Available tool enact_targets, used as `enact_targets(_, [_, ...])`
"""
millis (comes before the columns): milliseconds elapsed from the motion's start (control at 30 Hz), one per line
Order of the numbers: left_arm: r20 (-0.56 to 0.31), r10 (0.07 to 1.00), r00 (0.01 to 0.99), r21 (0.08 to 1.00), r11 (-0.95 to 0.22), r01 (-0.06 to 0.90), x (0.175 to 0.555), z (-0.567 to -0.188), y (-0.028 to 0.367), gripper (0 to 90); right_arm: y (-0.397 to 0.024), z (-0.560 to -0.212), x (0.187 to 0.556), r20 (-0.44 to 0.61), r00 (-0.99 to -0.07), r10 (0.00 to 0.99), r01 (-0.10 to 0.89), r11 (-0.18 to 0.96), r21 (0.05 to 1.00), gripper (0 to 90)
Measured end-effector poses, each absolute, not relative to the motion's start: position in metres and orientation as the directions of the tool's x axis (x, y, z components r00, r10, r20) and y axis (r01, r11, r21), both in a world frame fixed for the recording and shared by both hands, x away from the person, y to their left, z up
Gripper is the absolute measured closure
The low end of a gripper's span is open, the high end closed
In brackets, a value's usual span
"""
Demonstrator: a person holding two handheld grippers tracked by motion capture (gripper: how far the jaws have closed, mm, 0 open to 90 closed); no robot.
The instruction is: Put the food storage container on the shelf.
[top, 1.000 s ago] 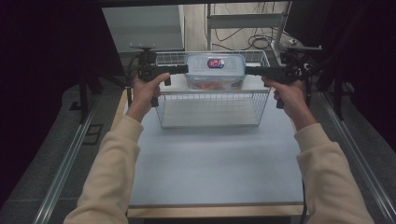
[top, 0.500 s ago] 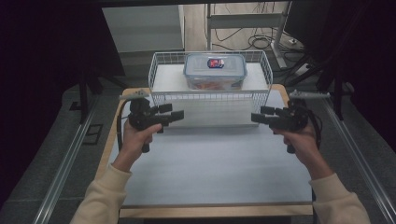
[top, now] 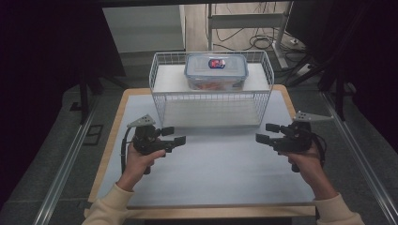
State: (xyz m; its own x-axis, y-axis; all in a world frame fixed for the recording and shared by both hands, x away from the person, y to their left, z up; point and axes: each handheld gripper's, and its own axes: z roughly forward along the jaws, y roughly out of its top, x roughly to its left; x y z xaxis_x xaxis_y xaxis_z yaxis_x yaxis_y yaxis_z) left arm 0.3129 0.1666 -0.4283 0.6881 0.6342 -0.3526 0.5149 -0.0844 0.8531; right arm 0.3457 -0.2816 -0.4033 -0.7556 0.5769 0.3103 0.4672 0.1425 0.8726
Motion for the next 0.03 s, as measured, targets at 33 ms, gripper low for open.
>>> enact_targets(33, [-0.353,0.634,0.688,0.853,-0.084,0.515,0.3129,-0.4283,0.1666,25.3,-0.2801,-0.4058,0.3447,0.292,-0.757,0.584,0.466,0.17,0.868,18.6])
